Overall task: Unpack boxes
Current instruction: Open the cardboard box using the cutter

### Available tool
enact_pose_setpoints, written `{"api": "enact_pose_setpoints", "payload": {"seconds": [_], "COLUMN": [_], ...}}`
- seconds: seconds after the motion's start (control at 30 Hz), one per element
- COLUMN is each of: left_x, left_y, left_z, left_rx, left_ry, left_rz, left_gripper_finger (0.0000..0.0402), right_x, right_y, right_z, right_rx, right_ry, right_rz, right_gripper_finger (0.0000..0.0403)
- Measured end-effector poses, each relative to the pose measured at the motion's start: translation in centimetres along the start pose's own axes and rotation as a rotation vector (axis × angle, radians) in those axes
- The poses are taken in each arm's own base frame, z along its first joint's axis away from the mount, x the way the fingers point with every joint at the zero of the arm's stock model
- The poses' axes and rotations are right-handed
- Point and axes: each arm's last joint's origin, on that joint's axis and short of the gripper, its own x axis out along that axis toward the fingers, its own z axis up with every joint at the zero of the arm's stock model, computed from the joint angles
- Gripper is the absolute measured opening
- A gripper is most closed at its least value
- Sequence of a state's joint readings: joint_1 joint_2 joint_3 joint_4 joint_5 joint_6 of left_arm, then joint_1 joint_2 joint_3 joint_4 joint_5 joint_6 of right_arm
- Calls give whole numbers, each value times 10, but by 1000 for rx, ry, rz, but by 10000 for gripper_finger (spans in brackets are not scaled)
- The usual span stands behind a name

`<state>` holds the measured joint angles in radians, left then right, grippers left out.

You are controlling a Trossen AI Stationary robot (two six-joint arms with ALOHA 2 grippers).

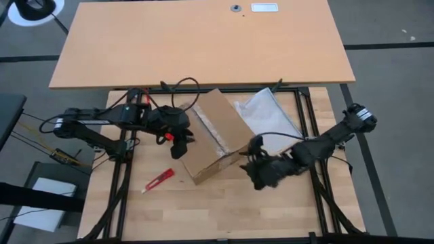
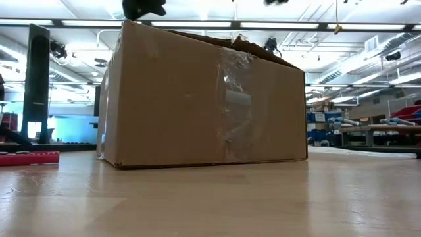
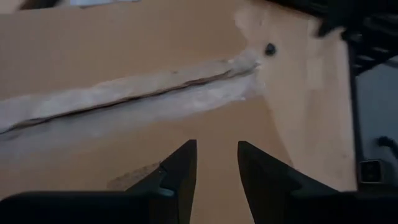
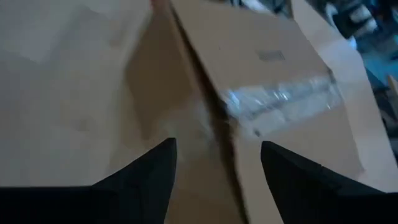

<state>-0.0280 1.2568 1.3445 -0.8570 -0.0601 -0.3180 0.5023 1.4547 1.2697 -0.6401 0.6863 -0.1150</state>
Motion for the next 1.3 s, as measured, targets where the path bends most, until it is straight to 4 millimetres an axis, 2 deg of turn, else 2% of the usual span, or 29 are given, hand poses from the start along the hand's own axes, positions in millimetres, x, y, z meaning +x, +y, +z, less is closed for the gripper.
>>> {"api": "enact_pose_setpoints", "payload": {"seconds": [0.13, 0.23, 0.4, 0.57, 0.67, 0.9, 1.13, 1.3], "left_x": [17, 28, 46, 60, 66, 79, 85, 86], "left_y": [-1, -1, 1, 5, 7, 11, 12, 11], "left_z": [-5, -10, -23, -39, -46, -62, -66, -64], "left_rx": [-2, -5, -15, -100, -127, -207, -214, -212], "left_ry": [-36, -48, -44, 0, 18, 43, 0, -18], "left_rz": [-52, -103, -150, -145, -145, -139, -159, -167], "left_gripper_finger": [129, 129, 129, 129, 129, 129, 129, 129], "right_x": [29, 47, 63, 74, 74, 49, 63, 64], "right_y": [-10, -10, -1, 7, 7, -6, -14, -16], "right_z": [-4, -7, -8, -11, -11, -4, -10, -10], "right_rx": [7, -29, -49, -78, -95, -106, -84, -96], "right_ry": [71, 109, 132, 168, 171, 117, 150, 147], "right_rz": [-35, -16, 20, 12, -11, -109, -64, -49], "right_gripper_finger": [230, 227, 222, 215, 215, 215, 214, 213]}}
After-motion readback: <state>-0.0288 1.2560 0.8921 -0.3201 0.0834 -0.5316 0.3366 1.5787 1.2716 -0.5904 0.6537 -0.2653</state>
